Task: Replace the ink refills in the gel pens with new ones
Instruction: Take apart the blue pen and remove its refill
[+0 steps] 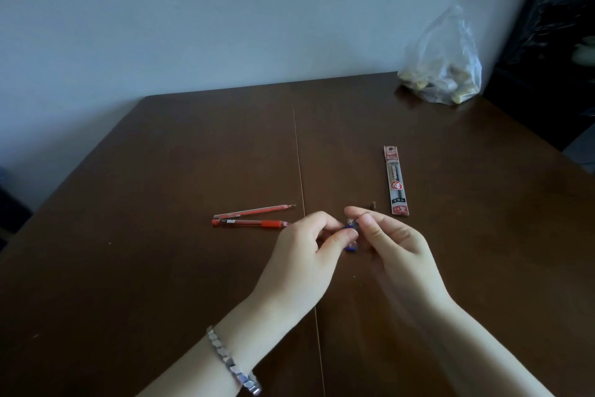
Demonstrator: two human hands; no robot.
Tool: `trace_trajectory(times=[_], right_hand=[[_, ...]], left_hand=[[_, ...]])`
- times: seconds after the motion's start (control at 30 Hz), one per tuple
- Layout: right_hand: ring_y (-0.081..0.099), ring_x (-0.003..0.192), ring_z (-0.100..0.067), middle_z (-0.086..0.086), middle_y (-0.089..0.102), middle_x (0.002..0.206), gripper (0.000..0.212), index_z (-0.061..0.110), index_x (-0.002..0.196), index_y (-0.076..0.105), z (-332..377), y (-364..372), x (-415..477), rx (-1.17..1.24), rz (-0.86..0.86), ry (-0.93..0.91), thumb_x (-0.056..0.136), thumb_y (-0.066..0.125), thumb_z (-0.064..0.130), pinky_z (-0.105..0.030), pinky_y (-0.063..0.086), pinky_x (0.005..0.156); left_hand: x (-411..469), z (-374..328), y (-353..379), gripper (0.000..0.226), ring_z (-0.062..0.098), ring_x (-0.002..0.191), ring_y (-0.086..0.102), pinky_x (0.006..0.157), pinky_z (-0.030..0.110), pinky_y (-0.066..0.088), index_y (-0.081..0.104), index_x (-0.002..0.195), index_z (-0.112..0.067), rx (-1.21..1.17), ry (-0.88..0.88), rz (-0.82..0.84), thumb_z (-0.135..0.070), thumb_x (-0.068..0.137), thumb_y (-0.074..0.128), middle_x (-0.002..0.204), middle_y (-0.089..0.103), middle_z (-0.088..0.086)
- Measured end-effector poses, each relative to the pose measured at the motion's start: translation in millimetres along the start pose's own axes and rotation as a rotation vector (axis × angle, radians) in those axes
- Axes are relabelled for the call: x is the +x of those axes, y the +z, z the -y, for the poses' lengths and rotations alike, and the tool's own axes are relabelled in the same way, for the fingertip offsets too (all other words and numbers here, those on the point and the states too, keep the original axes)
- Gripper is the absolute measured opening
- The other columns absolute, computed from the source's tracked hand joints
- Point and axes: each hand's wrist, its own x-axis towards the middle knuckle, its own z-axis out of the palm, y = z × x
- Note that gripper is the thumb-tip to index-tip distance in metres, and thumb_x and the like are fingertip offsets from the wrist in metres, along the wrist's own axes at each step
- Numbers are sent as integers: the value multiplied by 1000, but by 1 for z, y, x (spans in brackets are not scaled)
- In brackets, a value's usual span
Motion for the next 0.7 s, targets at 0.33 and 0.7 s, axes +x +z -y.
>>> trace_trajectory(times=[0.33,0.7], right_hand=[[51,61,-10,7,61,56,28,11,78,72,1,-9,3,-63,38,150,62,66,33,-26,42,66],[58,56,-4,8,64,53,18,16,76,71,6,-11,2,-153,48,119,69,66,33,-17,45,57]], left_hand=[[-7,5,0,14,10,71,59,60,18,48,63,86,-16,112,16,5,-29,84,57,68,59,-12],[-6,4,-1,14,9,68,59,59,10,46,63,89,-16,159,37,21,-28,86,56,71,56,-13]])
